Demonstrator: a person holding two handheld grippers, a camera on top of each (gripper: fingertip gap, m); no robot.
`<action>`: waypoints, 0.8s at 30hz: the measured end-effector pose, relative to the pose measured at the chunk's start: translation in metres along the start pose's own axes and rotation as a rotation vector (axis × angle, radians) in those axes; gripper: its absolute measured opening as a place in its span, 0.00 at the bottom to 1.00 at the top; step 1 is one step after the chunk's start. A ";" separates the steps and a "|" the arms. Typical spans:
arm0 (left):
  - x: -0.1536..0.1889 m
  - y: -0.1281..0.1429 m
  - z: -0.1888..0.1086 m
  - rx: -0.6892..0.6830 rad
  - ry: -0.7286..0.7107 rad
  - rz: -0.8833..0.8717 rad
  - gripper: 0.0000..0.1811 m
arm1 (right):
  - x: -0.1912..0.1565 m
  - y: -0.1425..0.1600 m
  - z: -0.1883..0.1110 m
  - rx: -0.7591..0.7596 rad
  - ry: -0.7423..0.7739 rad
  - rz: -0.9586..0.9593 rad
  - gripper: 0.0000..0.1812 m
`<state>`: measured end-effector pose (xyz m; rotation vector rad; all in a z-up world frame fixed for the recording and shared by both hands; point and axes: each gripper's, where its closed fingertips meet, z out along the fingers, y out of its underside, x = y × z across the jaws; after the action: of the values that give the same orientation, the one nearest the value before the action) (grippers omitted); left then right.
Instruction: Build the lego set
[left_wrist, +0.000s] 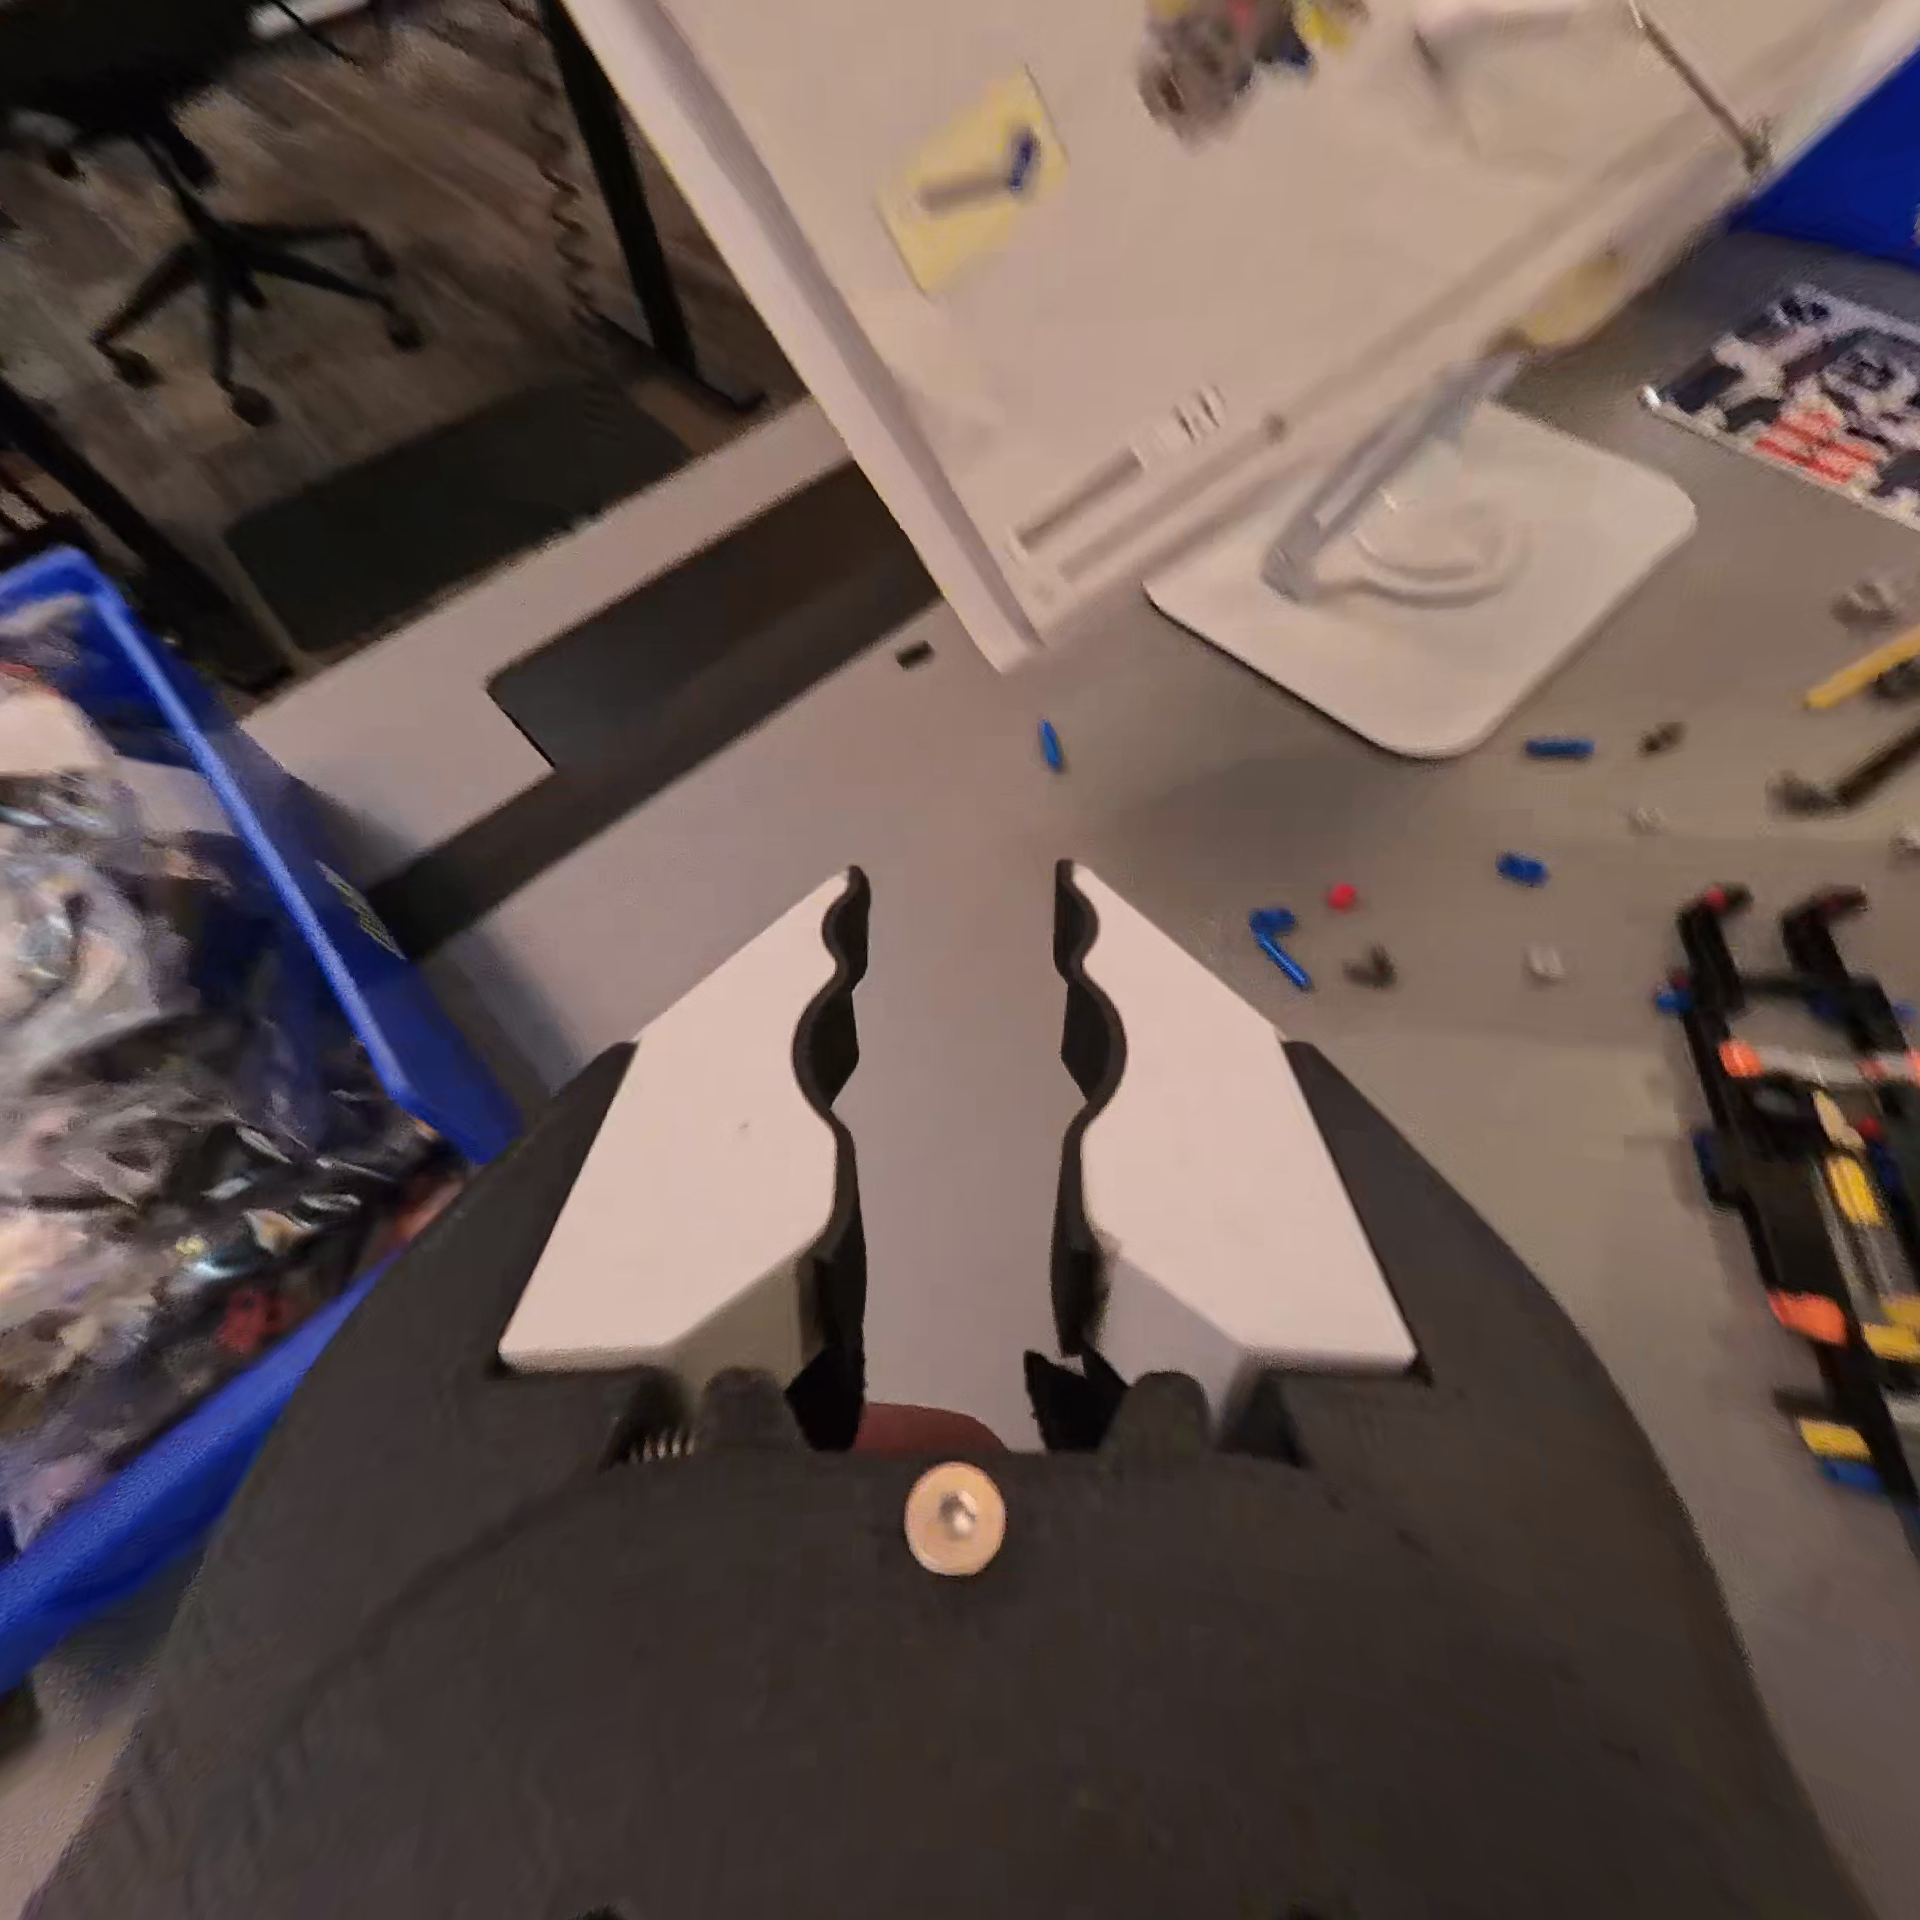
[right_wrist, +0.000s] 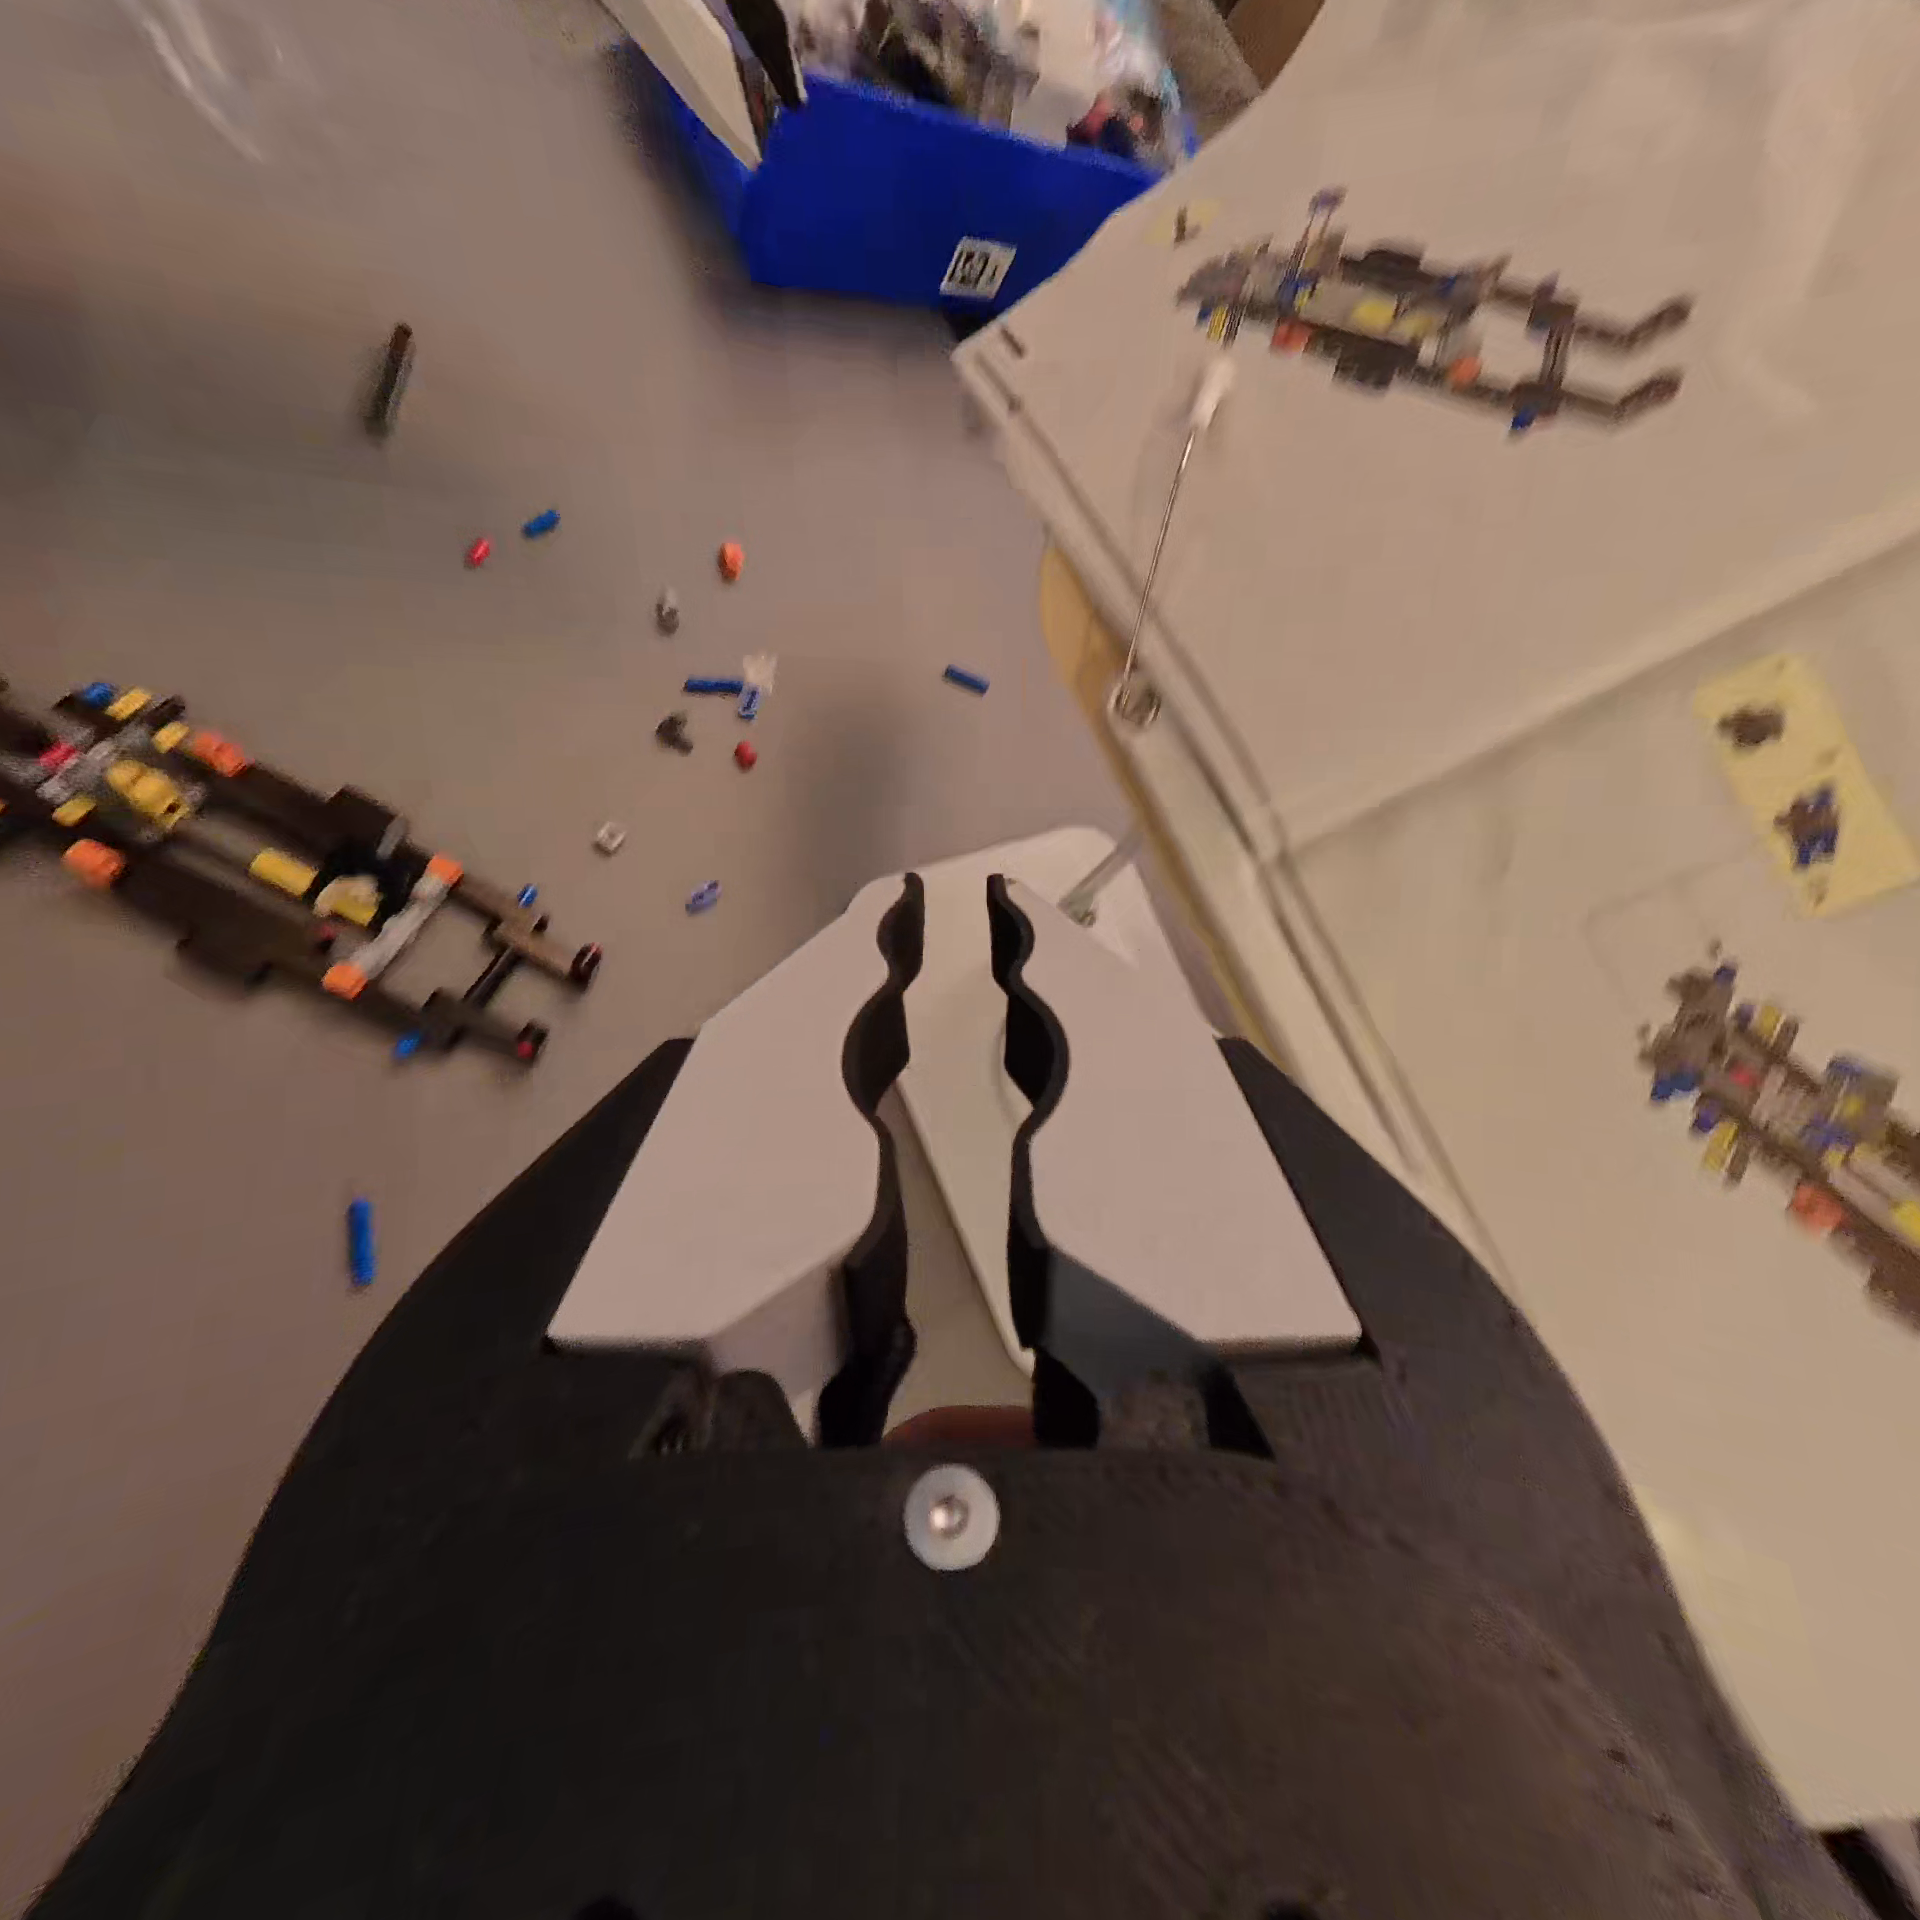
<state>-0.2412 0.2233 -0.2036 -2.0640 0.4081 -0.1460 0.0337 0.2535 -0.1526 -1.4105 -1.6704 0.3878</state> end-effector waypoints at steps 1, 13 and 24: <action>0.010 0.010 -0.002 -0.028 0.023 0.013 0.19 | -0.005 0.010 -0.006 -0.014 -0.020 0.020 0.06; 0.109 0.050 -0.014 -0.162 0.164 0.155 0.22 | -0.060 0.149 -0.036 -0.236 -0.154 0.201 0.09; 0.184 0.065 -0.015 -0.175 0.209 0.182 0.22 | -0.081 0.213 -0.092 -0.328 -0.119 0.311 0.11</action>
<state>-0.0874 0.1178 -0.2633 -2.1776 0.7581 -0.2245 0.2360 0.2173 -0.2886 -1.9358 -1.6639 0.3888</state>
